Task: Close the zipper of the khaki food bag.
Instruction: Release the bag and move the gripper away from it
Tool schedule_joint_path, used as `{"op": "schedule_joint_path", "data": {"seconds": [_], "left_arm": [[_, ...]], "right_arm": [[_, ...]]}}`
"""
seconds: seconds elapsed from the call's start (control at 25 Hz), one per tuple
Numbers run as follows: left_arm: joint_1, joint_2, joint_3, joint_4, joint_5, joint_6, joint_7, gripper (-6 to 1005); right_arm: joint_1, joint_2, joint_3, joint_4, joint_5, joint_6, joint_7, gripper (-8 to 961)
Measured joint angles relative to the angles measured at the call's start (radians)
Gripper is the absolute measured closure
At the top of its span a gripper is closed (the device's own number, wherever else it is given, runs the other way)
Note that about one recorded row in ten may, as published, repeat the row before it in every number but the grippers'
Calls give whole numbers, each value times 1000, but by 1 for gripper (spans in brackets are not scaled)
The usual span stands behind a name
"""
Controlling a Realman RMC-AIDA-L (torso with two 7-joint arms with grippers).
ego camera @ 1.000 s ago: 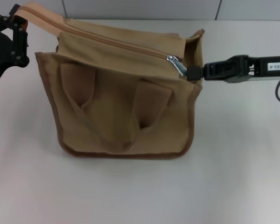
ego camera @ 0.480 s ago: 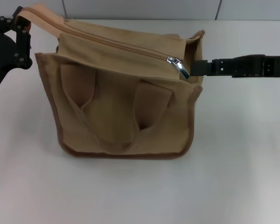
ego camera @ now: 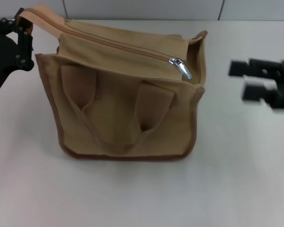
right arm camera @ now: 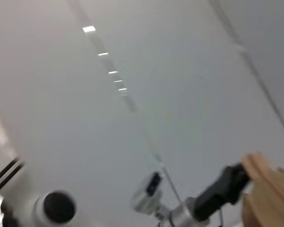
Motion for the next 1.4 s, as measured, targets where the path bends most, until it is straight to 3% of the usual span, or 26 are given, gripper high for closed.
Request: {"op": "schedule_joint_path", "data": {"seconds": [0.2, 0.28, 0.32, 0.52, 0.84, 1.08, 1.16, 1.2, 1.24, 1.28, 1.4], "left_arm": [[0, 0, 20, -1, 4, -3, 0, 971], [1, 0, 27, -1, 6, -5, -1, 966], [3, 0, 29, -6, 6, -6, -1, 963], [7, 2, 33, -12, 11, -12, -15, 949], [18, 6, 50, 14, 15, -15, -139, 927], [60, 15, 83, 150, 30, -21, -436, 910], [60, 15, 83, 150, 30, -21, -436, 905], [75, 23, 99, 217, 66, -21, -577, 902], [75, 23, 99, 217, 66, -21, -577, 875], [88, 36, 105, 301, 131, -6, -745, 849], [88, 36, 105, 301, 131, -6, -745, 769]], "right_arm": [[-56, 10, -23, 2, -42, -51, -239, 173], [-75, 25, -34, 3, -95, -49, -331, 170], [-89, 44, -38, 4, -167, -34, -415, 170], [-109, 72, -34, 40, -286, 59, -522, 170], [-109, 70, -38, 76, -298, 77, -528, 170], [-104, 70, -37, 76, -299, 77, -524, 170], [-103, 70, -36, 76, -300, 79, -524, 170], [-102, 69, -36, 76, -300, 81, -523, 170], [-102, 69, -37, 76, -300, 83, -523, 170], [-101, 68, -37, 76, -300, 85, -523, 170], [-100, 68, -37, 76, -300, 91, -521, 170]]}}
